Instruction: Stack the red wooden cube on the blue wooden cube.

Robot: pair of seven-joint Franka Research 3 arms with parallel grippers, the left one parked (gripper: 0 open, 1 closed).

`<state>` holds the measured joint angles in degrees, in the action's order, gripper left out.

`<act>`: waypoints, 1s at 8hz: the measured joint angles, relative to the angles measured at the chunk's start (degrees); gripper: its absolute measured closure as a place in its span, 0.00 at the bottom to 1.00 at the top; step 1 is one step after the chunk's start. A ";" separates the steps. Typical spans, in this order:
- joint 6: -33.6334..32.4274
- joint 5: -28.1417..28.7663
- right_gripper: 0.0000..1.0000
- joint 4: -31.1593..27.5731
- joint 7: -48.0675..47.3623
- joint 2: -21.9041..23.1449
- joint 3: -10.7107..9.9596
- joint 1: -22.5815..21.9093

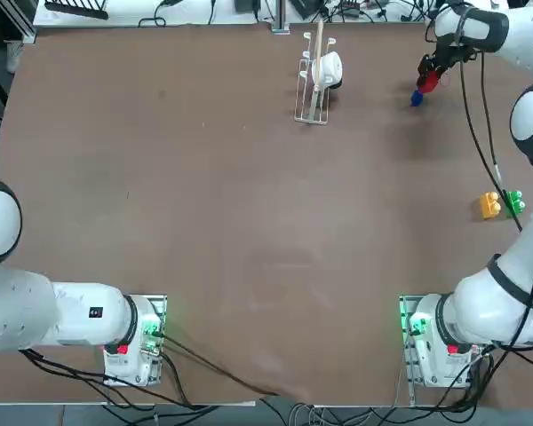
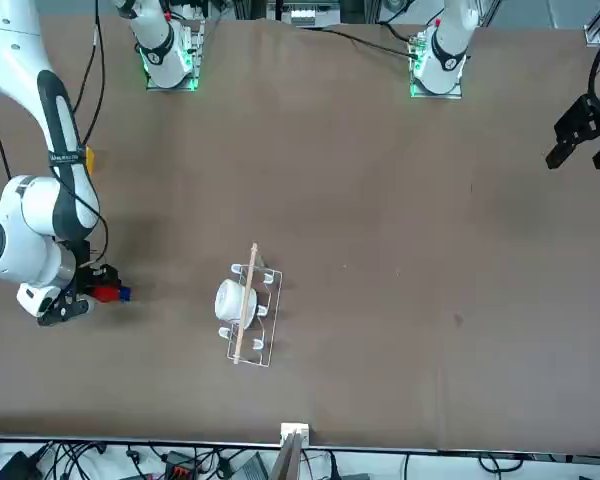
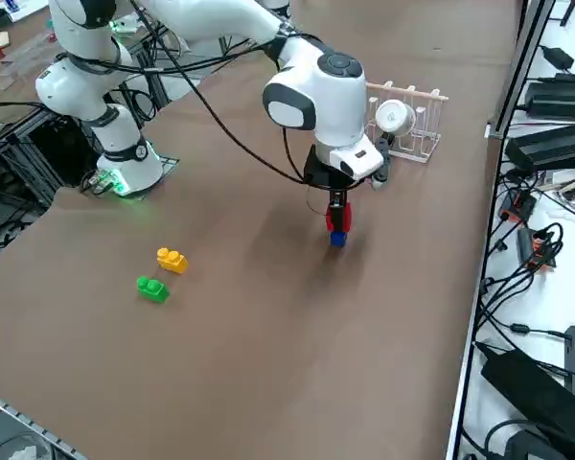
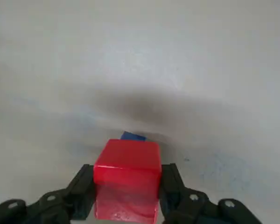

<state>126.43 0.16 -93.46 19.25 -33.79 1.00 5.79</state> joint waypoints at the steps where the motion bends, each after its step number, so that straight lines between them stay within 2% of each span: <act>1: -0.01 0.02 0.29 0.07 0.00 -0.02 0.00 0.00; 8: -0.04 0.23 0.29 0.24 0.00 -1.04 0.00 0.00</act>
<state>126.39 0.39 -93.22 19.25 -34.84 1.00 5.79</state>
